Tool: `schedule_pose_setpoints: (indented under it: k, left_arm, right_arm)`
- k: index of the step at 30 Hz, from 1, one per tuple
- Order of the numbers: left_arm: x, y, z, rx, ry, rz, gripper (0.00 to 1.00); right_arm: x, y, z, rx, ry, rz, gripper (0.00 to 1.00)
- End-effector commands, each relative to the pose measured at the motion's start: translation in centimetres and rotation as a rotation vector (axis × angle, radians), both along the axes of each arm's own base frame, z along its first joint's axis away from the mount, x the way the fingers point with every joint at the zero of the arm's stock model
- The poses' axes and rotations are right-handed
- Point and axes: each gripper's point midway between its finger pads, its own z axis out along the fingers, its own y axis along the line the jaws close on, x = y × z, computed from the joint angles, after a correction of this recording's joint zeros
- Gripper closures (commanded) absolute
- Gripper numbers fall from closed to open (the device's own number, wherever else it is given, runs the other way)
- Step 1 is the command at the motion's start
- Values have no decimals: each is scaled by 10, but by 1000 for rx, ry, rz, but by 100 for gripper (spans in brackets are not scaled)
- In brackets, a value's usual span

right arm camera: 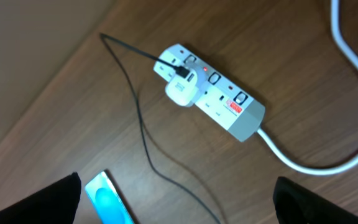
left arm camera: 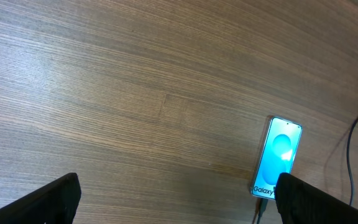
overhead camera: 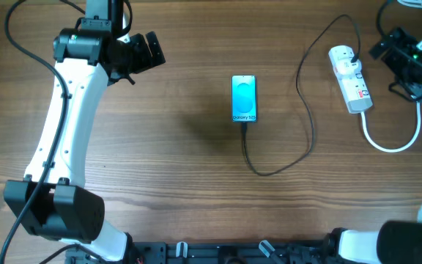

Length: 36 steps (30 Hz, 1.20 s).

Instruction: Plug charger to phone and switch on socket

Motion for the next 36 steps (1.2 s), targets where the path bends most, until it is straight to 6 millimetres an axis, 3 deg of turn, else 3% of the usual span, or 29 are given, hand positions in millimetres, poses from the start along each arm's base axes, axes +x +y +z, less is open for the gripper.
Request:
schedule_pose_setpoints:
  k: [1, 7, 11, 13, 17, 24, 28, 32, 36]
  left_arm:
    - [1, 3, -3, 20, 5, -7, 0]
    - [1, 3, -3, 20, 5, -7, 0]
    - [1, 3, -3, 20, 5, -7, 0]
    - [1, 3, -3, 20, 5, -7, 0]
    - [1, 3, -3, 20, 5, -7, 0]
    - [1, 3, -3, 20, 5, -7, 0]
    - [1, 3, -3, 20, 5, -7, 0]
    - [1, 3, -3, 20, 5, -7, 0]
    - [1, 3, -3, 20, 5, -7, 0]
  right_arm:
    - [-25, 8, 28, -14, -46, 19, 0]
    - [-103, 36, 50, -58, -75, 87, 0]
    - [-152, 49, 45, -58, -132, 67, 0]
    - [-166, 53, 44, -5, -138, 1, 0]
    - [-171, 54, 47, 21, -157, -35, 0]
    - [-170, 47, 34, -8, -77, -40, 0]
    - [-157, 62, 35, -83, -93, 226, 0]
    - [-145, 87, 45, -197, -257, 506, 0]
    - [-152, 110, 27, -273, -375, 628, 0]
